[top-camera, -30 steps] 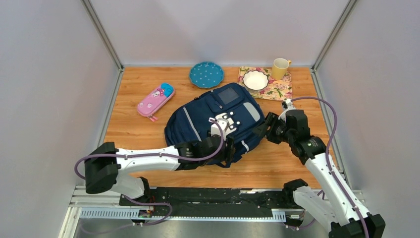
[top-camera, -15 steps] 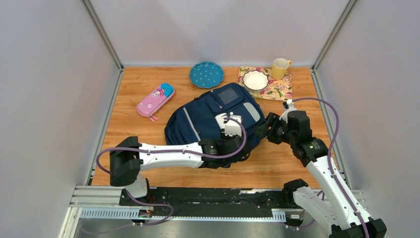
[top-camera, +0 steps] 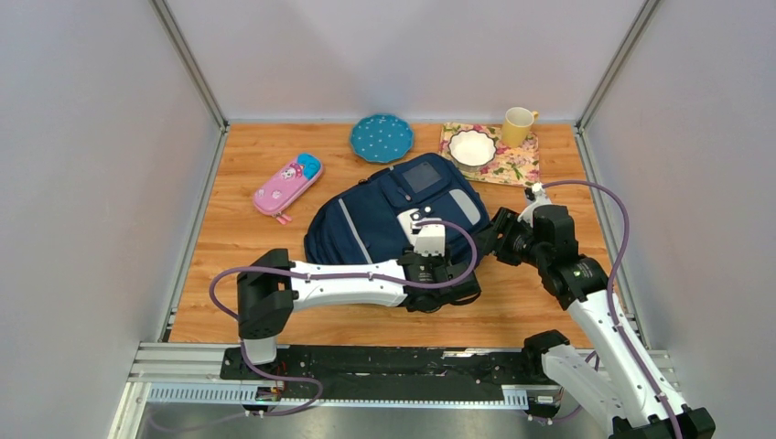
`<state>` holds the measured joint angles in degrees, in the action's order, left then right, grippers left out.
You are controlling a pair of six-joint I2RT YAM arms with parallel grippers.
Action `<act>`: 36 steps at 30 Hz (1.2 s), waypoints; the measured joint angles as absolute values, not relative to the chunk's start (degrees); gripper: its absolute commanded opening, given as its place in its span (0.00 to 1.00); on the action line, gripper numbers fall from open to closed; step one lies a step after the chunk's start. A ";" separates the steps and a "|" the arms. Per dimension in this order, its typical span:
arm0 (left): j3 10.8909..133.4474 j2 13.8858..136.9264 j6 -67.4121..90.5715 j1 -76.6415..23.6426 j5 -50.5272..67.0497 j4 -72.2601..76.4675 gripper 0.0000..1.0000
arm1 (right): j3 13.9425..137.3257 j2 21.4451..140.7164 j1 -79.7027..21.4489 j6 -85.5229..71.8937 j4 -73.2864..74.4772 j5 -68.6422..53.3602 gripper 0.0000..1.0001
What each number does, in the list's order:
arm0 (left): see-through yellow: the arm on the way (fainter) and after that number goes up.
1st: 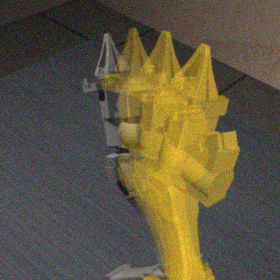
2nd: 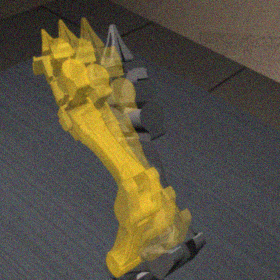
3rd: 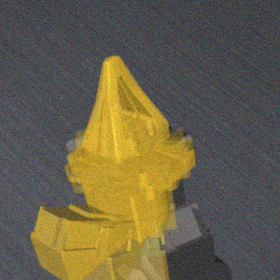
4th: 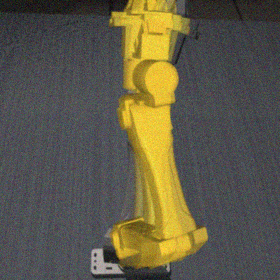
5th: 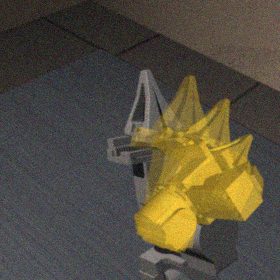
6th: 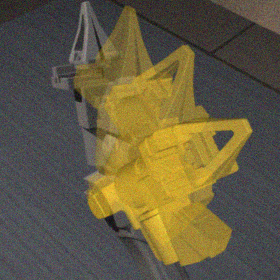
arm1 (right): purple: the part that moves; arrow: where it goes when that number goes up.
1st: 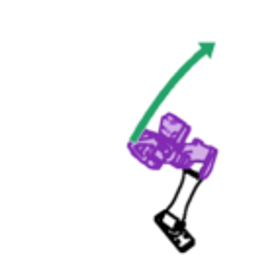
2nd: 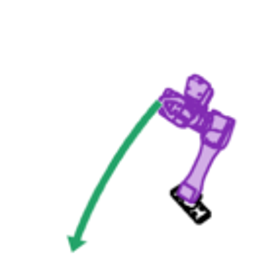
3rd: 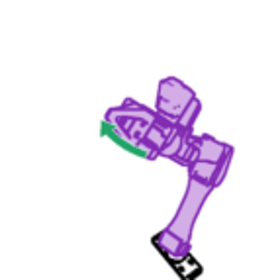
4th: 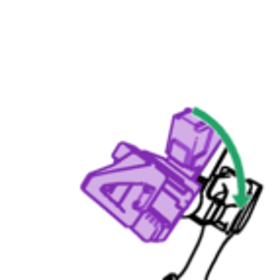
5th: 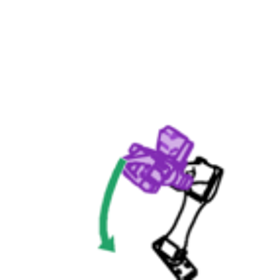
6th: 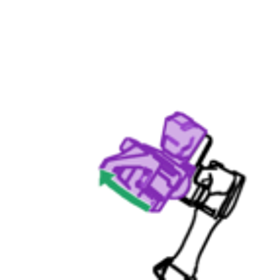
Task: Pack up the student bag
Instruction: Unzip the student bag at the center of the board.
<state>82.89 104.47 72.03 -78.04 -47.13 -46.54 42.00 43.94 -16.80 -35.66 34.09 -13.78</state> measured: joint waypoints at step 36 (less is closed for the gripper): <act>78.06 107.48 76.99 -74.54 -42.30 -42.76 0.00 | 42.00 44.40 -16.80 -35.09 34.24 -13.76 0.59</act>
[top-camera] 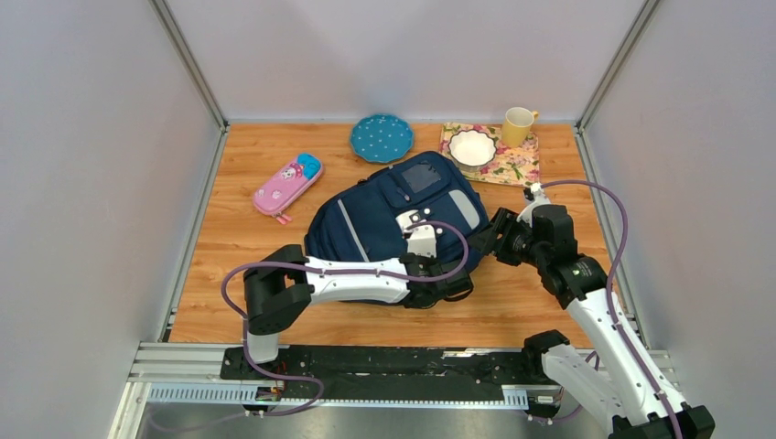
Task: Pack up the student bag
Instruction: Unzip the student bag at the center of the board.
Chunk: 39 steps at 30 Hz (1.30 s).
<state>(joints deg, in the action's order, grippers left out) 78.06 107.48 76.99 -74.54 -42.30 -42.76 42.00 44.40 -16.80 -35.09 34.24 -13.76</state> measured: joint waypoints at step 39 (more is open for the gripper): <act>38.50 75.13 43.64 -73.54 -28.14 2.81 0.00 | 32.47 54.39 -25.80 -47.33 20.14 -30.35 0.58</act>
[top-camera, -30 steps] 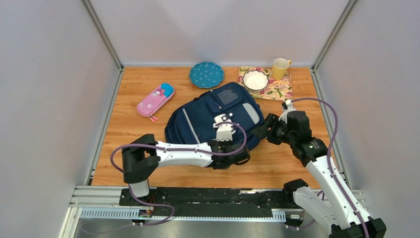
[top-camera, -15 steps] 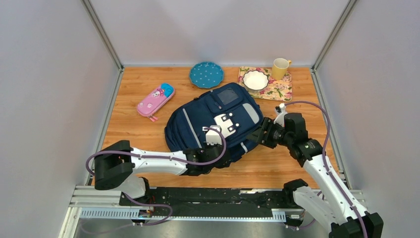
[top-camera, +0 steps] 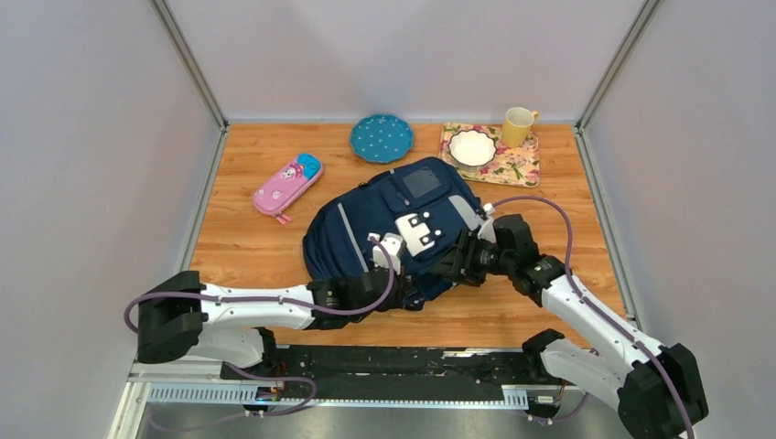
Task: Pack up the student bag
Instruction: Unzip the student bag at the center of the board.
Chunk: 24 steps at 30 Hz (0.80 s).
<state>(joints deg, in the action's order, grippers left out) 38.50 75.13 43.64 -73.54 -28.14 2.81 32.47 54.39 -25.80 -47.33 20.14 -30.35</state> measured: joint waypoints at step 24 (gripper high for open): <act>33.21 63.48 34.20 -73.30 -20.60 -0.14 0.00 | 29.71 61.52 -25.93 -62.04 9.89 -24.05 0.00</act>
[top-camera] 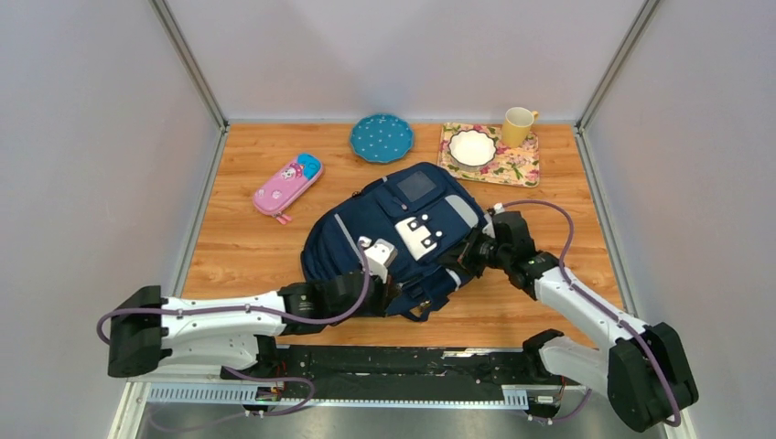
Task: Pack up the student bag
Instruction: Unzip the student bag at the center of the board.
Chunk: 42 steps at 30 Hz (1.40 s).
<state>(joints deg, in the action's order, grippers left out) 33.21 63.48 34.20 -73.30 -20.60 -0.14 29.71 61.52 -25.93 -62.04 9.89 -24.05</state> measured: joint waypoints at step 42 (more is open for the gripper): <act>38.30 66.65 27.27 -77.10 -7.70 -6.42 0.00 | 27.22 37.93 -27.29 -55.55 32.42 -30.55 0.57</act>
<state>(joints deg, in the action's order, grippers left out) 38.30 66.65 27.27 -77.10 -7.70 -6.42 27.22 37.93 -27.29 -55.55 32.42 -30.55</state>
